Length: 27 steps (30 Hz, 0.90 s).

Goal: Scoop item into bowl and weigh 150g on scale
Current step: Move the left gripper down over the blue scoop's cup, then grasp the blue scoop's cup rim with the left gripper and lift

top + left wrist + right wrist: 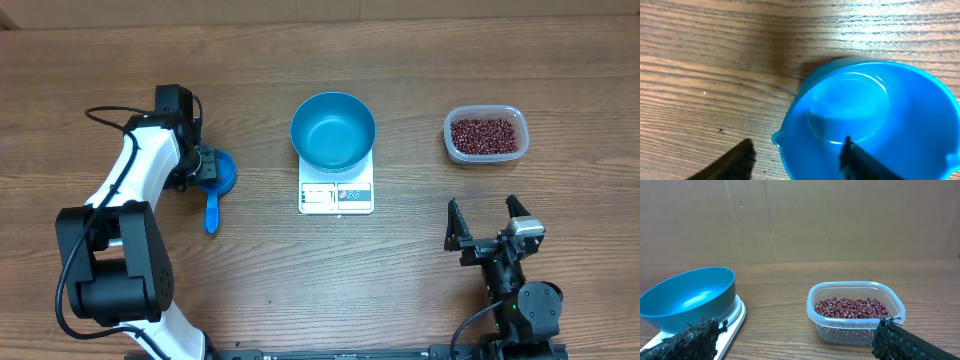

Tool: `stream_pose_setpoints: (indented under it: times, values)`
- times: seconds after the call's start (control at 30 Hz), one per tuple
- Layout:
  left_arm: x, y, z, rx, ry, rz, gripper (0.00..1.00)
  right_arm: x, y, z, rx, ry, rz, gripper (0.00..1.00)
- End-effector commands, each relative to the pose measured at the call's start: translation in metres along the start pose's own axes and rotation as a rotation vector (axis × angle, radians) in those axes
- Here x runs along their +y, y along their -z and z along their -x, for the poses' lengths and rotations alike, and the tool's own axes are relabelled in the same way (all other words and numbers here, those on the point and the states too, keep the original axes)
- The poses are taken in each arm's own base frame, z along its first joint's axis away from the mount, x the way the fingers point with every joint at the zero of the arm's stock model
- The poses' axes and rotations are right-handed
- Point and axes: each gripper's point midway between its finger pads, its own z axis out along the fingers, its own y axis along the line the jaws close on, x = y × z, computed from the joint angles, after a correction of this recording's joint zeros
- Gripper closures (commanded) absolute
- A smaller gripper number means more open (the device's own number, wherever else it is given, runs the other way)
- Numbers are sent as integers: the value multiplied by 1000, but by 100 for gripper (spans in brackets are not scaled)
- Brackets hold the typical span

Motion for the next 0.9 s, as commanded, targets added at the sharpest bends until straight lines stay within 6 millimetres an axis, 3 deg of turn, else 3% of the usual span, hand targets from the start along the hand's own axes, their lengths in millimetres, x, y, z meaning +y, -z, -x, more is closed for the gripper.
stream_pose_setpoints:
  times: [0.0, 0.2, 0.47, 0.6, 0.87]
  values:
    - [2, -6, -2, 14, -7, 6, 45, -1, 0, -2, -4, 9, 0, 0]
    - [2, -6, -2, 14, -6, 6, 64, -1, 0, -2, -4, 9, 0, 0]
    - [1, -8, -3, 11, -6, -1, 53, -1, 0, -2, -4, 9, 0, 0]
    - [0, -15, -7, 12, 1, -1, 36, -1, 0, -2, -4, 9, 0, 0]
    - [0, -20, -12, 17, 1, -1, 36, -1, 0, -2, -4, 9, 0, 0]
